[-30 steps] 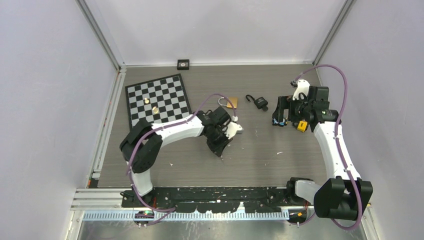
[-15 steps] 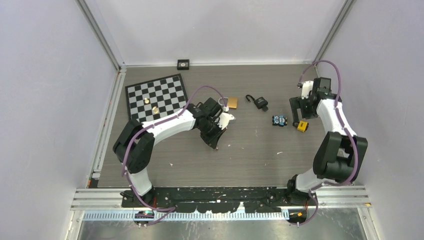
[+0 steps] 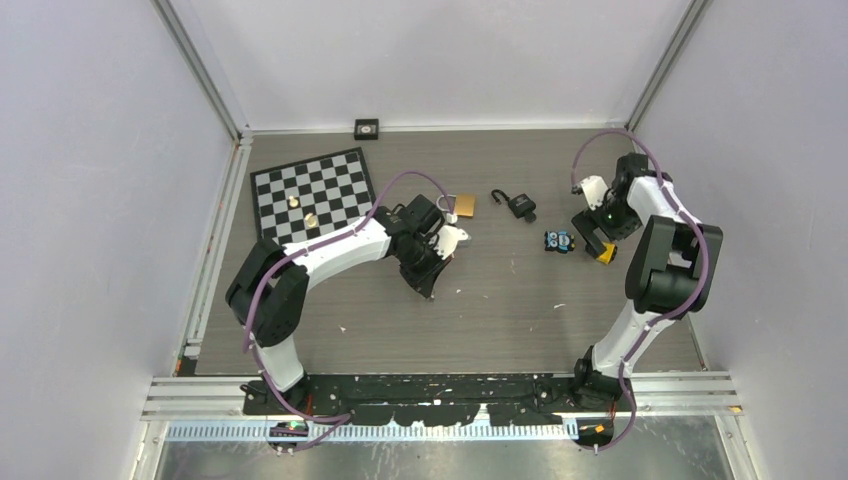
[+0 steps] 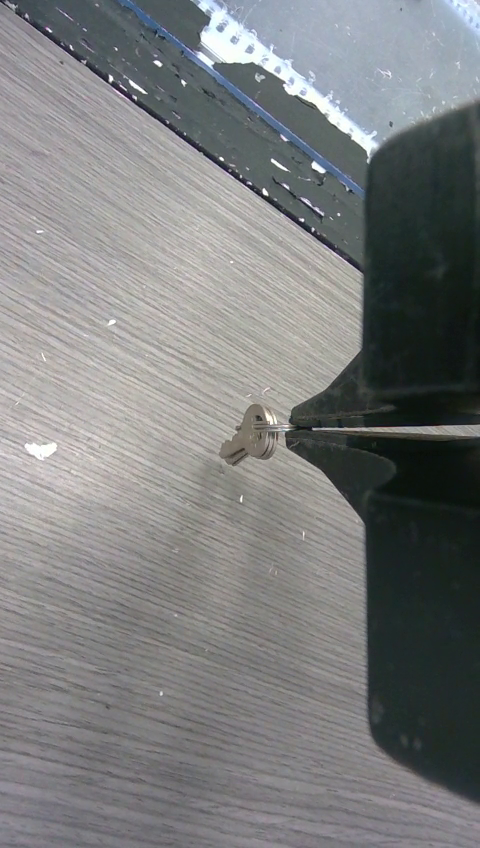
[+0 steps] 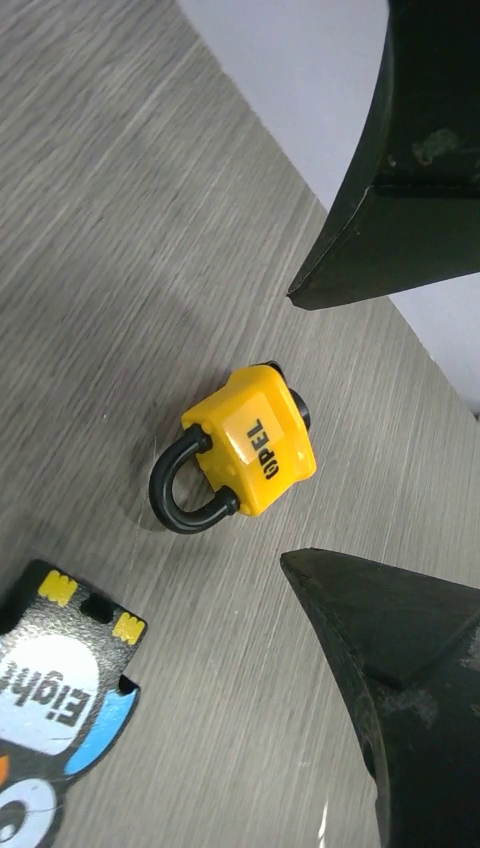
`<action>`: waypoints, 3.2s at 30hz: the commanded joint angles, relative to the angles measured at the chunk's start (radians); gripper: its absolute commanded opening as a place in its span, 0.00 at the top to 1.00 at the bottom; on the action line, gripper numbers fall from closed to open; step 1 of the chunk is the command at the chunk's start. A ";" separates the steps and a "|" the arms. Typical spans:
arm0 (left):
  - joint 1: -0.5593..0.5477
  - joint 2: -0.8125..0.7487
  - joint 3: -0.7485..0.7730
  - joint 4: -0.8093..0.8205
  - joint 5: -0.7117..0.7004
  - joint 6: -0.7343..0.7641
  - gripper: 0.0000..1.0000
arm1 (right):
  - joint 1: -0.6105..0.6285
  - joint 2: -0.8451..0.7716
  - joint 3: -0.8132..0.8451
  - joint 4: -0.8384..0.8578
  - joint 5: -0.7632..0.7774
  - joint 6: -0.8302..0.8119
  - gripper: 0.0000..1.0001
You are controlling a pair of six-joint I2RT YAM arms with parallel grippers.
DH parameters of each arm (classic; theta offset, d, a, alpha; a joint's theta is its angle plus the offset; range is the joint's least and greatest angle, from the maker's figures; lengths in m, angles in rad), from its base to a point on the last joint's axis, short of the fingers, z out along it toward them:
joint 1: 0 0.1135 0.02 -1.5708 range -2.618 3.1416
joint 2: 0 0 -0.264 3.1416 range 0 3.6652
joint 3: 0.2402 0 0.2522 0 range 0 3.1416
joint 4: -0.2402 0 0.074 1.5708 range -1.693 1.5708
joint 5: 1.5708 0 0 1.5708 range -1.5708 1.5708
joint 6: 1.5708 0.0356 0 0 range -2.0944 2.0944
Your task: Unlock with the key
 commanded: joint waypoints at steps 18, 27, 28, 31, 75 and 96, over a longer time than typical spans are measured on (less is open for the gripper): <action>0.002 -0.062 0.039 -0.016 0.028 0.033 1.00 | 0.067 0.126 -0.024 -0.014 0.028 -0.278 0.38; 0.050 -0.092 0.049 -0.020 0.016 0.033 1.00 | 0.250 -0.075 -0.190 -0.074 -0.013 -0.194 0.79; 0.063 -0.097 0.049 -0.020 0.017 0.031 1.00 | 0.301 -0.107 -0.206 -0.086 -0.028 -0.181 0.81; 0.103 -0.117 0.051 -0.021 0.032 0.024 1.00 | 0.402 -0.178 -0.242 -0.119 -0.066 -0.131 0.83; 0.418 -0.333 0.152 0.068 0.183 -0.006 1.00 | 1.000 -0.318 -0.141 0.133 -0.200 0.374 0.09; 0.398 -0.326 -0.096 0.796 0.659 -0.643 1.00 | 0.741 -0.452 -0.067 0.480 -0.751 0.707 0.24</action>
